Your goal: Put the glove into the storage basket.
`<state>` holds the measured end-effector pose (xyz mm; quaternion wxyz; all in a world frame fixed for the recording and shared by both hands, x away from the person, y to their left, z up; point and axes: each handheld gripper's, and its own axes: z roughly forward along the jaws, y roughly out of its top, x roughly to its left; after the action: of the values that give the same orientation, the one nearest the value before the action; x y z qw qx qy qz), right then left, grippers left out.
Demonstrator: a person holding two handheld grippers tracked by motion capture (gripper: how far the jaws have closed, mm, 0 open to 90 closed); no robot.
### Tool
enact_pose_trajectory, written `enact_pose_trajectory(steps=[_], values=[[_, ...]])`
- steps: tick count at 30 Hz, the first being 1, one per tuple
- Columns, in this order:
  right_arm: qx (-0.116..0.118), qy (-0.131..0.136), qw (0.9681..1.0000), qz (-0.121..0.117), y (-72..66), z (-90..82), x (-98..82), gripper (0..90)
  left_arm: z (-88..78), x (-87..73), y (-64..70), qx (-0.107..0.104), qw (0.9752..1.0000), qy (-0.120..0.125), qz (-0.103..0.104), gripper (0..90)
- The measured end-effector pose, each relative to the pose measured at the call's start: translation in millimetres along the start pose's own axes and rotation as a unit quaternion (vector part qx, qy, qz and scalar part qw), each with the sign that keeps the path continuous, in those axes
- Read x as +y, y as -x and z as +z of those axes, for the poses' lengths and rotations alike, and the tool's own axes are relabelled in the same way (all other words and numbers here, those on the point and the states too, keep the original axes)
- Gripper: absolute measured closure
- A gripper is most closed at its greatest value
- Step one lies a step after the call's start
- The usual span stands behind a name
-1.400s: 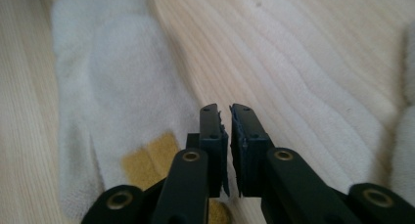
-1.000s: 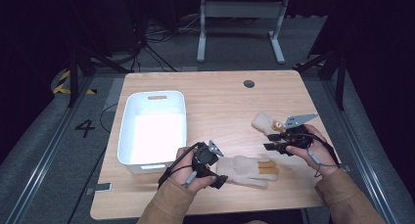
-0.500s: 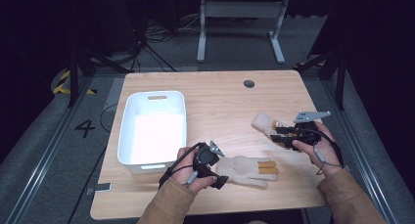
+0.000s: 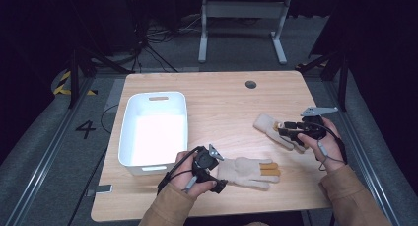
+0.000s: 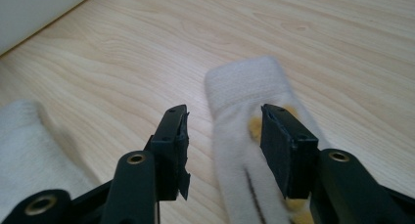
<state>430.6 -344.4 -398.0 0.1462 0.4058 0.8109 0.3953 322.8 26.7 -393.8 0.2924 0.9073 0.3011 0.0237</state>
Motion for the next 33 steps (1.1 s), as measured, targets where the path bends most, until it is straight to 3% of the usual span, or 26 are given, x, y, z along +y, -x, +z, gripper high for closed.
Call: enact_pose_trajectory(steps=[7, 17, 33], values=[[-0.036, 0.006, 0.9990, 0.025, 15.3, 1.0, 0.8, 52.1, 0.7, -4.2, 1.7, 0.002, 1.0000, -0.006, -0.002, 20.5], [-0.070, -0.005, 0.9972, 0.025, 27.5, 21.5, -4.6, 50.5, 5.2, -10.4, 1.2, 0.003, 0.9998, -0.017, -0.009, 20.5], [-0.063, -0.048, 0.9968, 0.015, 29.8, 46.3, -14.4, 51.2, -0.5, -14.0, -2.6, 0.008, 0.9997, -0.011, -0.020, 20.5]])
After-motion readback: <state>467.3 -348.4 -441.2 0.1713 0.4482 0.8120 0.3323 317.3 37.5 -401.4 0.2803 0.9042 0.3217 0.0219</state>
